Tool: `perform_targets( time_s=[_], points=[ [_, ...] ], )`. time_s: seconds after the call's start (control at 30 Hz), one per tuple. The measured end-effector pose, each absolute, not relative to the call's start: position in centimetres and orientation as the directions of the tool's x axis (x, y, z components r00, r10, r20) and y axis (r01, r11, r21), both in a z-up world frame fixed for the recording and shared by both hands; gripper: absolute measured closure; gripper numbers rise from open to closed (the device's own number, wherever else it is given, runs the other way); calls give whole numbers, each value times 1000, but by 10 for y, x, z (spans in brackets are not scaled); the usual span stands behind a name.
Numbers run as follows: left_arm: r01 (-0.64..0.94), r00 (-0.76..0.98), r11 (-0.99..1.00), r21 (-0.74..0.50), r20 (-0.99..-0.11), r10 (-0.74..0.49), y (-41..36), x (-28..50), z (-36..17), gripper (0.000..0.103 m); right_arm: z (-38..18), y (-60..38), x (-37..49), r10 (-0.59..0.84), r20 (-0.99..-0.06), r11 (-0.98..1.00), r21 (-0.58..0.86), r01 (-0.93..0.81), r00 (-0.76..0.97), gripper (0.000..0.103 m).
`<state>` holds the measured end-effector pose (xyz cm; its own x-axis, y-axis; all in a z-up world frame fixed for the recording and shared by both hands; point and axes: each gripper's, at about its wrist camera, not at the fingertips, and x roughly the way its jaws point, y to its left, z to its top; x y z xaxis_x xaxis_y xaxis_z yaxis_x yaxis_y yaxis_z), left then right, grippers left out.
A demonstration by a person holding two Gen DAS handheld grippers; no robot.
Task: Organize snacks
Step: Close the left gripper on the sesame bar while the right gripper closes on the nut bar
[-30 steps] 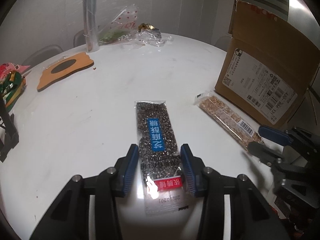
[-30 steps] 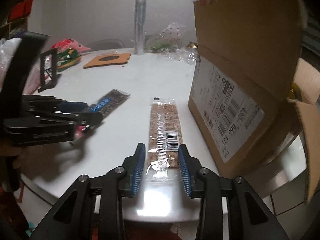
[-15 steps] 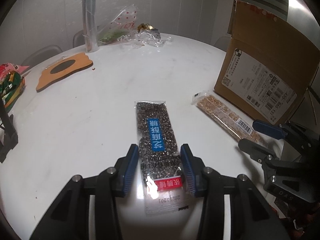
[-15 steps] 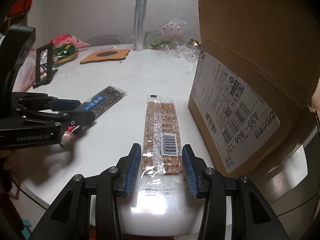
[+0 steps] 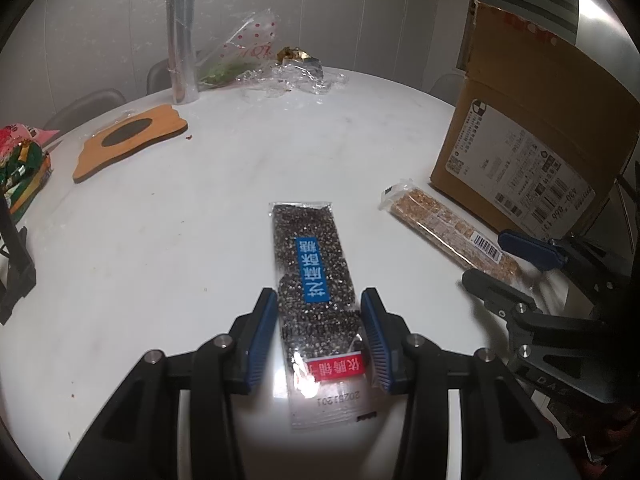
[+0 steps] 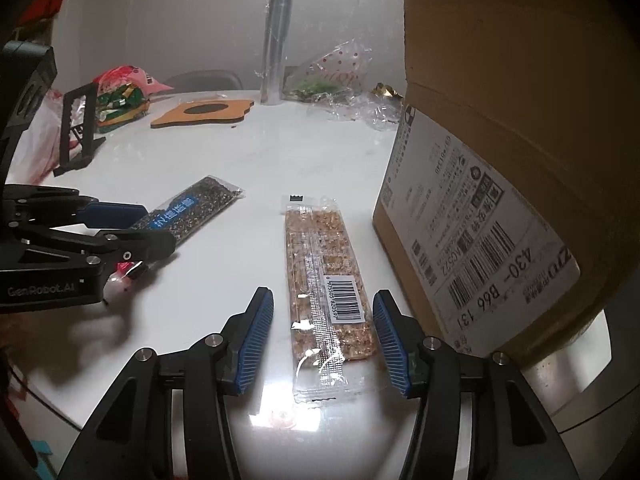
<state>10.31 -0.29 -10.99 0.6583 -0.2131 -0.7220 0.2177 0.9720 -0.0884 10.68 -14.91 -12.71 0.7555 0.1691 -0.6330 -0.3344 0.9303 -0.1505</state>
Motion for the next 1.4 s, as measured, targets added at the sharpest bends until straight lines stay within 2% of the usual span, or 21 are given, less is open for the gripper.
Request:
perform_targets(
  time_s=[0.23, 0.33, 0.47, 0.67, 0.73, 0.8, 0.87, 1.03, 1.13, 1.2, 1.4],
  points=[
    [220, 660, 971, -98, -718, -221, -2, 102, -110, 63, -128, -140, 113, 155, -629, 918, -194, -346, 762, 54],
    [217, 660, 971, -102, -718, -223, 0, 102, -110, 63, -128, -141, 119, 186, -644, 924, -144, -356, 742, 53],
    [203, 664, 973, -110, -715, -219, 5, 101, -109, 63, -129, -139, 117, 202, -645, 918, -136, -371, 737, 62],
    [190, 667, 975, -112, -714, -212, 9, 100, -108, 63, -130, -125, 103, 264, -641, 884, -137, -447, 720, 62],
    [190, 668, 975, -113, -713, -212, 10, 99, -108, 63, -130, -124, 103, 262, -640, 886, -137, -443, 723, 60],
    [191, 669, 975, -115, -712, -215, 10, 100, -108, 63, -129, -125, 107, 268, -643, 891, -118, -438, 718, 48],
    [192, 671, 974, -121, -708, -220, 12, 100, -108, 63, -129, -126, 112, 265, -647, 897, -107, -429, 715, 42],
    [191, 668, 973, -128, -710, -224, 13, 101, -108, 63, -130, -129, 121, 255, -648, 897, -118, -426, 718, 42],
    [190, 663, 973, -130, -714, -225, 13, 103, -108, 63, -130, -133, 129, 282, -669, 899, -64, -432, 687, 48],
    [185, 660, 974, -129, -718, -221, 14, 103, -108, 63, -129, -135, 132, 299, -675, 899, -39, -436, 675, 64],
    [176, 652, 978, -109, -732, -199, 10, 107, -108, 63, -129, -136, 132, 300, -679, 895, -43, -444, 670, 65]
  ],
)
